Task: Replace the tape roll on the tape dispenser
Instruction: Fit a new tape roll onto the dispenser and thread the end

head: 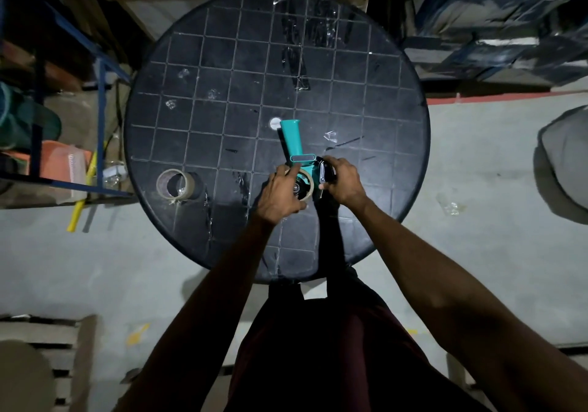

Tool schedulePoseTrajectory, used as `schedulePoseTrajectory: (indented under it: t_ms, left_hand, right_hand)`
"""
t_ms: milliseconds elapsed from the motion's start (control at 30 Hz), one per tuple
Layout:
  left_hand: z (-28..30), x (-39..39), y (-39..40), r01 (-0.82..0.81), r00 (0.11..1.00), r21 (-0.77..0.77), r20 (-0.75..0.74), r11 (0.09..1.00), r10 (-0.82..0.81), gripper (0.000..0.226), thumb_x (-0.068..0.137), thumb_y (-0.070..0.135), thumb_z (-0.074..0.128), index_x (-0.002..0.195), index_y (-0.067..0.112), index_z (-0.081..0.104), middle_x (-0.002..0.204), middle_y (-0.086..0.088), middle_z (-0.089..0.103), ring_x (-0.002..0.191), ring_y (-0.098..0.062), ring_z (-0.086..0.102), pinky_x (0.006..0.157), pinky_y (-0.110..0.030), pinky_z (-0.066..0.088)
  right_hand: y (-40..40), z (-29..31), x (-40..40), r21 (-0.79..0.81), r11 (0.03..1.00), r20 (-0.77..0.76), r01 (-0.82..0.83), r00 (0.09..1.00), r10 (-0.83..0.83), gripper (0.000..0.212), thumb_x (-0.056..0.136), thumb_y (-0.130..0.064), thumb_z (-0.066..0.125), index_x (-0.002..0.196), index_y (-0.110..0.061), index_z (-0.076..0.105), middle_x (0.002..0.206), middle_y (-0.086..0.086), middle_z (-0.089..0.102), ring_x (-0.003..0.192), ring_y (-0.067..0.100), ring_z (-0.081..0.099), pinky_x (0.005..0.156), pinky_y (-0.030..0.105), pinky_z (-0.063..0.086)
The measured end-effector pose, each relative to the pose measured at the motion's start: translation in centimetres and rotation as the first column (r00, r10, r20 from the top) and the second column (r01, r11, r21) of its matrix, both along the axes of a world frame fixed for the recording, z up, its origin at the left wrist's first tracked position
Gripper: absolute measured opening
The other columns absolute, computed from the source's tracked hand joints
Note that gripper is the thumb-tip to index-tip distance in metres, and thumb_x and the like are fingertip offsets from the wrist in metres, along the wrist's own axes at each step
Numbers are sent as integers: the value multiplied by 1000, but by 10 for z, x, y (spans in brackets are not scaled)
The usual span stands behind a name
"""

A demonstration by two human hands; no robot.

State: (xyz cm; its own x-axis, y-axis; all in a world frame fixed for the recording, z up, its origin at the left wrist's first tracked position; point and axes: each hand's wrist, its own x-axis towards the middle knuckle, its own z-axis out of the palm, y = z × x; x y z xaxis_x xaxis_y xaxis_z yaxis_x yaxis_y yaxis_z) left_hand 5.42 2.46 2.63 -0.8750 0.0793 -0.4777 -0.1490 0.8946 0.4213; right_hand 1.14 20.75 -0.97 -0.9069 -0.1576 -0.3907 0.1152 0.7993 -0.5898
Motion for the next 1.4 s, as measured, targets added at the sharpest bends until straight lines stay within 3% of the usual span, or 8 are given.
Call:
schedulePoseTrajectory:
  t_ms: [200,367,800,1000,1167,1267,1333,1400]
  left_hand:
    - [0,-2,-6,32,999,13,18,999,-33,112,66,35,90,156,27,24,152,-12,36,135,-33,42,107,-51,45]
    - [-1,-3,-8,109,994,-13,27,994,-109,113,67,41,89,156,35,22,155,-15,32,135,-36,43,106,-53,45]
    - [-10,-4,-2,80,994,-86,75,993,-73,113,71,53,84,158,30,16,148,-22,37,128,-43,47,102,-58,46]
    - [-8,13,20,-128,990,-153,38,980,136,114,78,66,70,159,13,9,140,-33,43,124,-44,49,100,-51,46]
    - [-11,0,-4,-205,976,45,88,978,201,98,73,92,41,141,22,36,124,-18,60,111,-40,60,90,-55,54]
    - [-17,-16,-31,-65,994,-9,-94,998,64,59,92,51,41,139,14,43,118,-16,61,107,-34,60,85,-52,56]
    - [-23,-28,-44,101,979,-189,-155,977,-131,71,85,30,63,148,12,35,138,-20,48,129,-37,44,101,-52,48]
    - [-22,-35,-47,255,958,-309,-48,916,-283,88,81,29,70,154,11,24,154,-20,33,144,-39,27,116,-52,32]
  right_hand:
    - [-1,9,-3,-29,999,-5,-42,999,42,73,75,4,84,141,-5,55,135,15,63,122,28,61,97,19,36]
    - [-6,9,-2,-33,999,-17,-24,1000,24,64,77,7,81,136,-7,59,125,14,69,111,25,67,90,17,42]
    - [-7,-4,-7,-10,1000,8,-11,1000,11,53,76,6,77,122,-16,62,108,7,74,96,22,71,86,42,61]
    - [-5,-11,-6,13,1000,5,-15,1000,15,53,76,5,75,119,-23,61,108,4,73,96,21,71,85,42,61]
    - [-6,0,-19,12,994,2,-106,994,106,53,75,7,75,122,-16,66,114,7,73,102,23,69,91,35,57]
    - [-11,1,-41,29,967,-17,-253,967,254,66,73,9,75,135,-13,63,136,10,64,124,26,62,108,30,45]
    - [-19,0,-51,69,934,-32,-351,935,354,72,74,10,73,141,-17,60,148,10,55,134,26,54,115,27,35]
    - [-29,1,-56,117,914,-66,-389,915,398,77,76,12,69,143,-24,57,153,7,49,137,28,51,115,33,37]
